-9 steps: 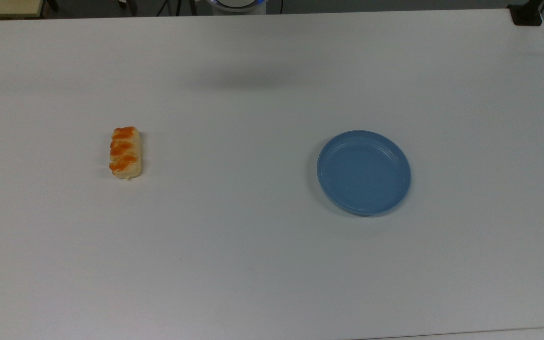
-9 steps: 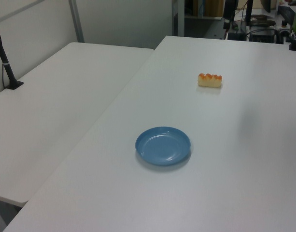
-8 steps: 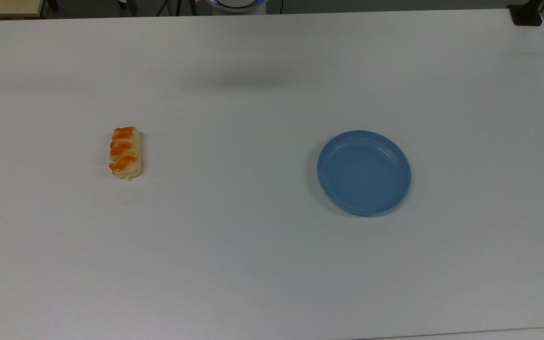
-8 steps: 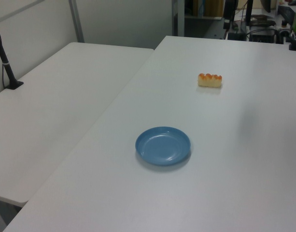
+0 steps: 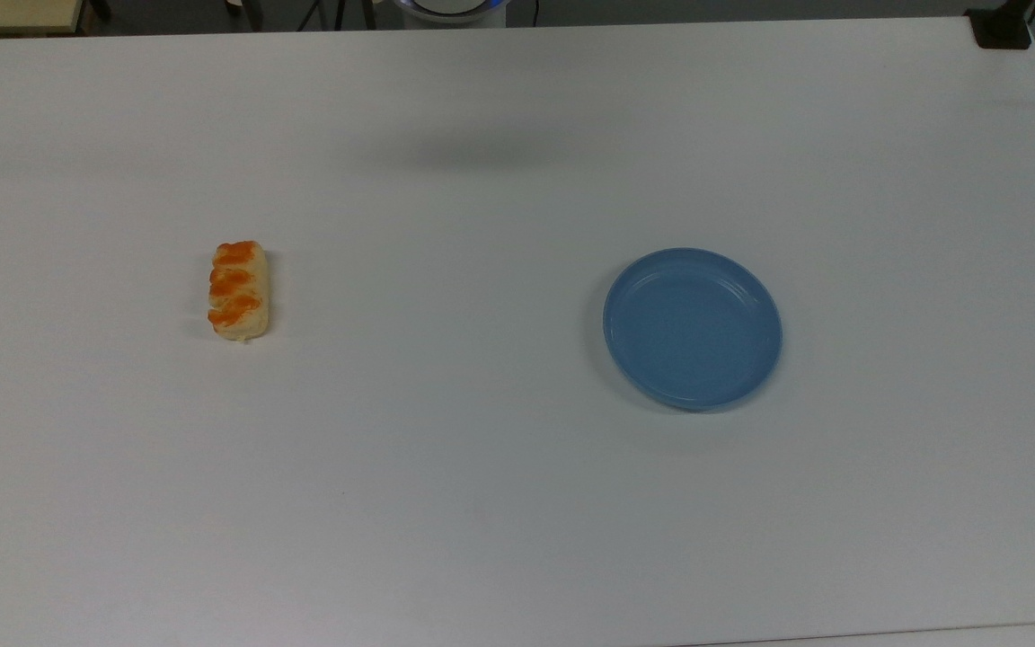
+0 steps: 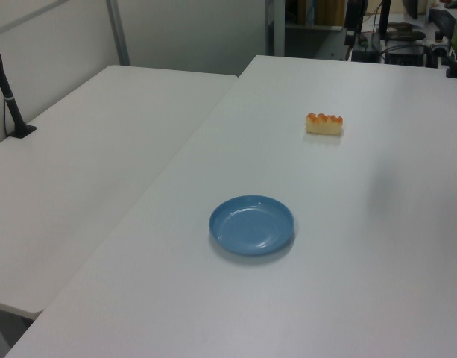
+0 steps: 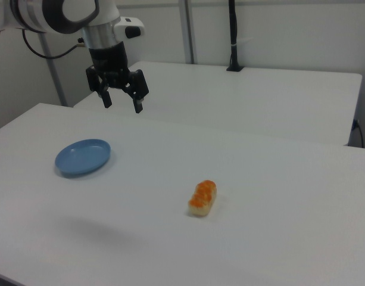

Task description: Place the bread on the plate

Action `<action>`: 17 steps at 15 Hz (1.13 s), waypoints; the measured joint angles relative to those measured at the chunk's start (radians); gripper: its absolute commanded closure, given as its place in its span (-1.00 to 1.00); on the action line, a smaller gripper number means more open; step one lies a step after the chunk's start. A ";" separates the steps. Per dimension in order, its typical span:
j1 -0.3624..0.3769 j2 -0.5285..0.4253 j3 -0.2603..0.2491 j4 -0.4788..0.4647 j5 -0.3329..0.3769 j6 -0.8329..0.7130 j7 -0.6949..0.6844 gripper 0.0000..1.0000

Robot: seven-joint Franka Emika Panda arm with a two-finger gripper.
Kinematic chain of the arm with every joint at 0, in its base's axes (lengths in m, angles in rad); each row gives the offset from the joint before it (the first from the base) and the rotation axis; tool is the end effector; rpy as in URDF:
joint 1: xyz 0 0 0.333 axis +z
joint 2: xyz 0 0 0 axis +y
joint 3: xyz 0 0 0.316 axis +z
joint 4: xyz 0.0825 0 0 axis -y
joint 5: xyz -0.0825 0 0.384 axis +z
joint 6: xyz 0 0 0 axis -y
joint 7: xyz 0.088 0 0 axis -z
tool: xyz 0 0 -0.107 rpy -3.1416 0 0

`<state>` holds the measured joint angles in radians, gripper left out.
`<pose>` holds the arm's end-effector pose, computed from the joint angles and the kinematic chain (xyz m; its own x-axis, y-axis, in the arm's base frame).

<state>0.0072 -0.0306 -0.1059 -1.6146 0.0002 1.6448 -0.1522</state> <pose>0.5495 -0.0553 0.6272 0.9967 0.0535 0.0604 0.0532 -0.9986 0.0058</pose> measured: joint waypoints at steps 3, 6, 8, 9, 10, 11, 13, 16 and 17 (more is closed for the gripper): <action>0.001 0.000 0.000 -0.004 0.000 0.000 0.000 -1.00; 0.001 0.000 0.000 -0.009 0.000 0.000 0.000 -1.00; 0.001 0.000 0.000 -0.012 0.000 0.000 0.000 -1.00; 0.000 0.000 0.000 -0.013 0.000 0.000 0.001 -1.00; -0.001 0.000 0.000 -0.013 0.000 0.000 0.001 -1.00; -0.002 0.000 -0.001 -0.013 0.000 0.000 0.001 -1.00; -0.002 0.000 -0.001 -0.013 0.000 0.001 0.001 -1.00; -0.002 0.000 -0.001 -0.013 0.000 0.002 0.000 -1.00; -0.002 0.000 -0.001 -0.013 0.000 0.003 0.000 -1.00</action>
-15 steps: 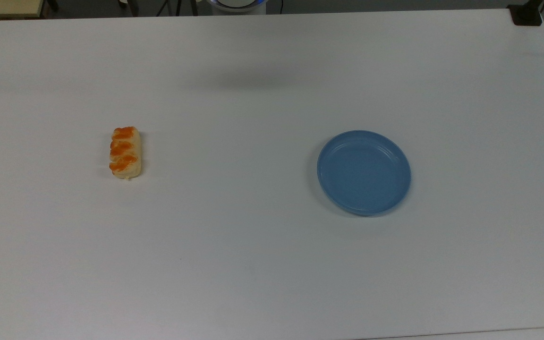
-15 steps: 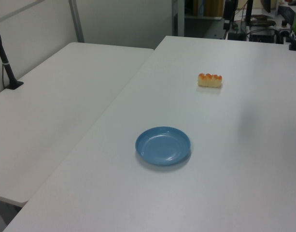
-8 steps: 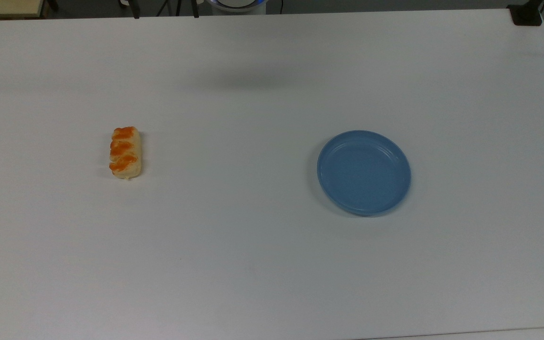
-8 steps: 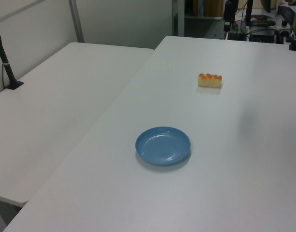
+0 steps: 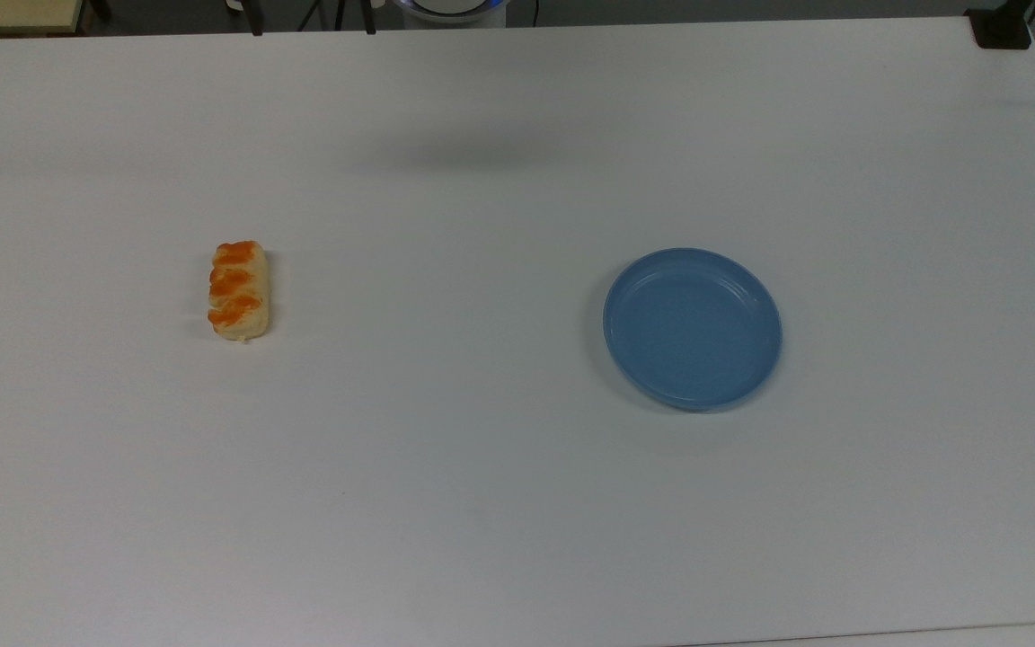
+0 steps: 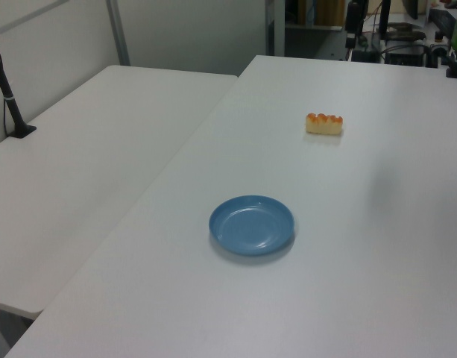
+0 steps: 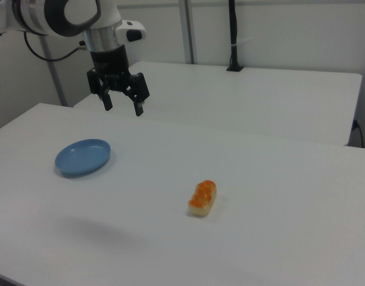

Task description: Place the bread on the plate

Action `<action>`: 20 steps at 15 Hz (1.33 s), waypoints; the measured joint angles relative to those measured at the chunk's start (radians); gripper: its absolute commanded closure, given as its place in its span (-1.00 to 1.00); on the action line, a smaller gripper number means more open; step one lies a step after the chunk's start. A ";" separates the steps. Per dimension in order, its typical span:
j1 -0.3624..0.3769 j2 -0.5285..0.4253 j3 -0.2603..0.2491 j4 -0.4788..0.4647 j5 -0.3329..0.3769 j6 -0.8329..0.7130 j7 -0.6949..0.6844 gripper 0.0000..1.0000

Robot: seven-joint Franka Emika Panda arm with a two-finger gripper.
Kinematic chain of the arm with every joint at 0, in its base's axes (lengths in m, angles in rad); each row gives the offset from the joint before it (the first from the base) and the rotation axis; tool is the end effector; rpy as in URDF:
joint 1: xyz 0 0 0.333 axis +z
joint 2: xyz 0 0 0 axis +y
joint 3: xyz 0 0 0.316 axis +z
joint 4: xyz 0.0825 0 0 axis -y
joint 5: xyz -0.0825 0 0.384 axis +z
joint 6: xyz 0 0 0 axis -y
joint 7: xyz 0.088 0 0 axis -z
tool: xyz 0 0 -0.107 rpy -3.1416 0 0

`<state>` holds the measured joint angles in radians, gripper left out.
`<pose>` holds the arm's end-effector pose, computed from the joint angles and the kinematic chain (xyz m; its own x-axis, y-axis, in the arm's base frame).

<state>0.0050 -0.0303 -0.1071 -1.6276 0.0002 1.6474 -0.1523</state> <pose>0.5493 -0.0572 0.6211 0.9975 0.0502 0.0498 0.0500 -0.9987 0.0042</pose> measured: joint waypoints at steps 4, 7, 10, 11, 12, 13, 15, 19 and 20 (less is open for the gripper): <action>-0.003 -0.003 -0.003 0.002 0.000 0.000 0.000 -1.00; -0.020 -0.004 -0.008 0.001 -0.019 0.000 -0.012 -1.00; -0.048 0.001 -0.011 -0.005 -0.065 0.000 -0.094 -1.00; -0.063 0.004 -0.011 -0.008 -0.068 0.000 -0.128 -1.00; -0.080 0.008 -0.012 -0.010 -0.069 0.000 -0.166 -1.00; -0.097 0.014 -0.014 -0.012 -0.069 0.000 -0.201 -1.00; -0.125 0.035 -0.014 -0.023 -0.062 0.025 -0.235 -1.00; -0.148 0.116 -0.014 -0.121 -0.014 0.265 -0.238 -1.00; -0.148 0.139 -0.014 -0.146 -0.012 0.316 -0.236 -1.00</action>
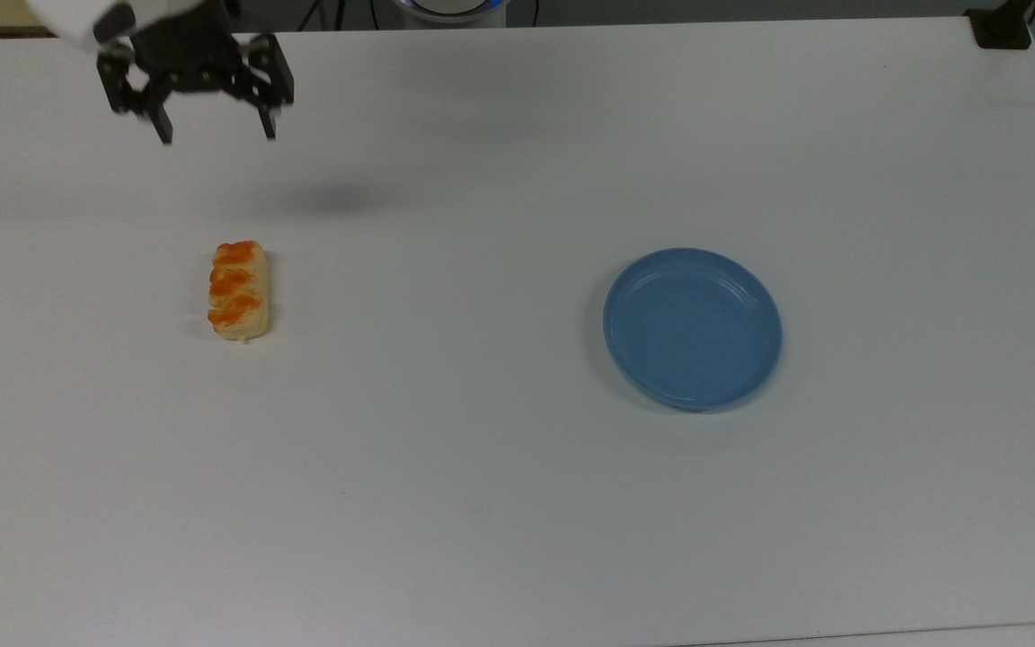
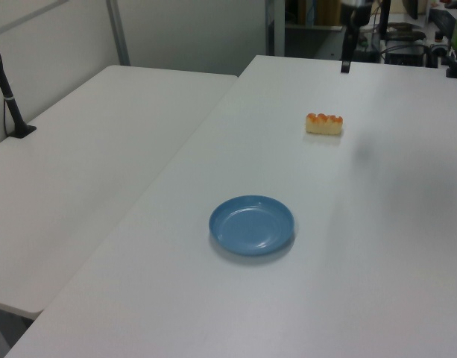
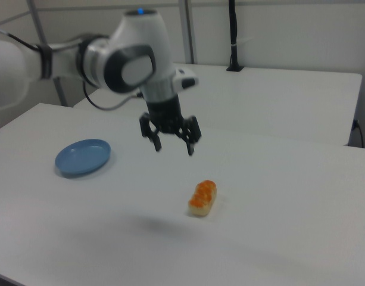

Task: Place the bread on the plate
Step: 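Move the open gripper over the glazed bread roll and lower, then close the gripper on the bread roll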

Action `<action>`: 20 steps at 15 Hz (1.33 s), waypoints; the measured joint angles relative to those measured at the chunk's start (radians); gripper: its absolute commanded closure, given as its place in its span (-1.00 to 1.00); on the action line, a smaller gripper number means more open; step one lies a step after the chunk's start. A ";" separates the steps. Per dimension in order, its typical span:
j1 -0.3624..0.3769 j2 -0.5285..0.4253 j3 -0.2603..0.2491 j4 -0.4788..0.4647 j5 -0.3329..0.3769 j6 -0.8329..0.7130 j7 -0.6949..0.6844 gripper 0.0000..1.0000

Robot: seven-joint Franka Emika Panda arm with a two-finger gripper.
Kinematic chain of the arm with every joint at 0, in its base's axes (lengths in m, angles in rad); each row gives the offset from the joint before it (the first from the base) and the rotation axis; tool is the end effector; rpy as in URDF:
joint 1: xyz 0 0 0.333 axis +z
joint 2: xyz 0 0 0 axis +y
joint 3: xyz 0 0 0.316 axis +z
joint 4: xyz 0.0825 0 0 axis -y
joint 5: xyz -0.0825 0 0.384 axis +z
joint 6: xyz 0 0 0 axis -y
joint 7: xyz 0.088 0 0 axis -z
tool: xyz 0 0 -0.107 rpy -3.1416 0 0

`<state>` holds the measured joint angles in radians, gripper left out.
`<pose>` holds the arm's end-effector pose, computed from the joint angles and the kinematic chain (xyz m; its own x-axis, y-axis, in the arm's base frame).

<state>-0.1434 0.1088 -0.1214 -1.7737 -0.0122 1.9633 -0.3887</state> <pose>0.5828 -0.1561 0.4999 0.9893 0.1305 0.0660 0.1270 -0.9904 0.0538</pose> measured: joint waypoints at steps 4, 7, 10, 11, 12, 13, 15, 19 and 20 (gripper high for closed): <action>-0.003 0.085 0.000 -0.053 0.000 0.153 0.001 -1.00; -0.018 0.135 0.000 -0.055 0.000 0.212 0.002 -1.00; -0.030 0.196 0.000 -0.058 0.000 0.287 0.002 -1.00; -0.032 0.216 0.000 -0.058 0.000 0.310 0.002 -1.00; -0.035 0.234 0.000 -0.058 0.000 0.330 0.006 -1.00; -0.036 0.248 0.000 -0.058 0.000 0.344 0.017 -1.00; -0.037 0.268 0.000 -0.058 0.000 0.361 0.045 -0.89; -0.036 0.295 0.004 -0.058 0.000 0.369 0.064 0.17; -0.036 0.299 0.004 -0.058 0.000 0.369 0.065 0.42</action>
<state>-0.1794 0.4077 -0.1171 -1.8317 -0.0119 2.3327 -0.3240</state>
